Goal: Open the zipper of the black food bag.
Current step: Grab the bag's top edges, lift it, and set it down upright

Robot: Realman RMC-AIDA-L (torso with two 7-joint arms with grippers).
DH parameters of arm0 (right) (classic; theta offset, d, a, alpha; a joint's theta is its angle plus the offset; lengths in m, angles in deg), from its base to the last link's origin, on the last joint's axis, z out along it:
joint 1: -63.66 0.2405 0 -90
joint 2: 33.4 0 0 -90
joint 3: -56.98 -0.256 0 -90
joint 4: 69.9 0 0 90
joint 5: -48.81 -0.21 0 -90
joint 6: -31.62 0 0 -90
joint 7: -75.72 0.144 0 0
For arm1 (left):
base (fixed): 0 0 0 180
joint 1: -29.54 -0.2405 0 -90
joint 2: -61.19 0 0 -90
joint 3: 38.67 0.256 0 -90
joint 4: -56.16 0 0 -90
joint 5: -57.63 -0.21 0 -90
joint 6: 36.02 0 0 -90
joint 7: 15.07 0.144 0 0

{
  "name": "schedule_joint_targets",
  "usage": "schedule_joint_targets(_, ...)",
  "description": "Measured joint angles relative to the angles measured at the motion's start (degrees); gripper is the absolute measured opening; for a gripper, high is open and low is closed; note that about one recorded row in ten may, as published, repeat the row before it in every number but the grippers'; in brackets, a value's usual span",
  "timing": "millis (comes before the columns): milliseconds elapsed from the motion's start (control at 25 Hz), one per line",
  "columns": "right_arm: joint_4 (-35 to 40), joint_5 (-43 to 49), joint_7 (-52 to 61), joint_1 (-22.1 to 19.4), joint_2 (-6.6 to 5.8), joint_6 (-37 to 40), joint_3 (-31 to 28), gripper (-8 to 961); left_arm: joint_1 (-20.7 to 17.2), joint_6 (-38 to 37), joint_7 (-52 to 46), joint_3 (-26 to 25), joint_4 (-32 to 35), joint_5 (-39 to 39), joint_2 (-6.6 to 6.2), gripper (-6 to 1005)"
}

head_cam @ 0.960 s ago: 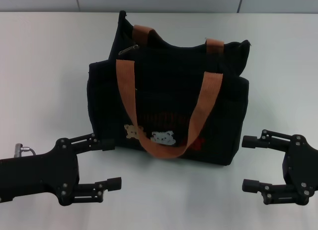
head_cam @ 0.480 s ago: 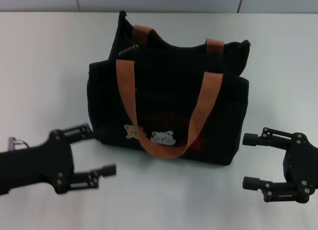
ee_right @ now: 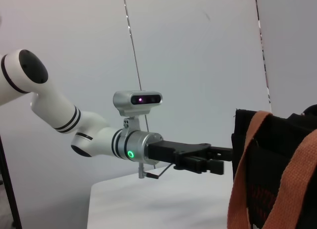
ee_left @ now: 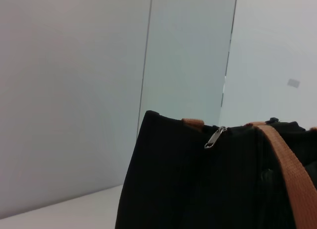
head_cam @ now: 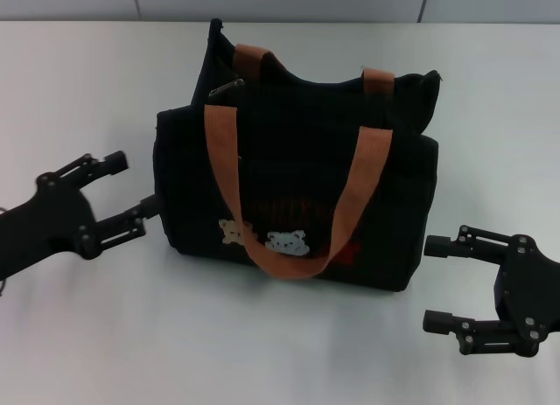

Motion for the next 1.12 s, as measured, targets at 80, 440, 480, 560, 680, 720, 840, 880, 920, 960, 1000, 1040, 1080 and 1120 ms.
schedule_joint_targets(80, 0.0, 0.0, 0.0, 0.0, 0.01, -0.02, 0.0, 834, 0.45, 0.78, 0.76, -0.1, -1.12, 0.14, 0.06, 816)
schedule_joint_targets(440, -0.21, -0.08, 0.0, 0.46, 0.13, -0.05, -0.44, 834, 3.48, 9.29, 7.31, -0.61, -10.07, 0.36, 0.47, 758)
schedule_joint_targets(480, -0.21, -0.08, 0.0, 0.46, 0.13, -0.05, -0.44, 834, 3.48, 9.29, 7.31, -0.61, -10.07, 0.36, 0.47, 748)
schedule_joint_targets(560, -0.24, -0.16, 0.0, 0.47, 0.16, 0.09, -0.49, 833, 3.56, 10.14, 10.81, -1.32, -11.95, 0.45, 0.49, 729)
schedule_joint_targets(680, -0.27, -3.79, -0.12, -0.01, 0.2, 3.29, -0.57, 833, 3.63, 10.22, 14.94, -2.51, -13.74, 0.47, 0.49, 701)
schedule_joint_targets(720, -0.27, -3.79, -0.12, -0.01, 0.2, 3.29, -0.57, 833, 3.63, 10.19, 16.91, -3.34, -14.55, 0.53, 0.48, 691)
schedule_joint_targets(840, -1.87, -14.34, -1.99, -1.83, 0.33, 6.39, -1.8, 833, 3.24, 9.76, 24.66, -6.31, -17.49, 0.79, 0.48, 620)
schedule_joint_targets(880, -5.68, -24.03, -4.87, -2.9, 0.43, 4.97, -3.6, 833, 3.04, 9.69, 27.82, -7.15, -18.49, 0.85, 0.47, 569)
schedule_joint_targets(920, -8.47, -28.85, -6.76, -3.14, 0.44, 3.21, -4.52, 833, 2.82, 9.63, 31.52, -7.98, -19.54, 0.85, 0.48, 517)
schedule_joint_targets(960, -8.47, -28.85, -6.76, -3.14, 0.44, 3.21, -4.52, 833, 2.73, 9.63, 34.27, -8.42, -20.27, 0.85, 0.47, 466)
schedule_joint_targets(1000, -13.95, -36.72, -10.1, -2.71, 0.44, -1.14, -5.62, 833, 2.98, 9.75, 38.69, -8.85, -21.24, 0.86, 0.48, 419)
schedule_joint_targets(1040, -13.95, -36.72, -10.1, -2.71, 0.44, -1.14, -5.62, 833, 2.98, 9.75, 38.69, -8.85, -21.24, 0.86, 0.48, 372)
schedule_joint_targets(1080, -15.58, -38.81, -10.94, -2.3, 0.44, -2.9, -5.76, 833, 3.37, 9.92, 39.99, -8.85, -21.28, 0.86, 0.47, 326)
schedule_joint_targets(1120, -16.81, -40.23, -11.4, -1.49, 0.44, -4.71, -5.65, 833, 3.69, 10.01, 41.29, -8.84, -21.43, 0.85, 0.49, 279)
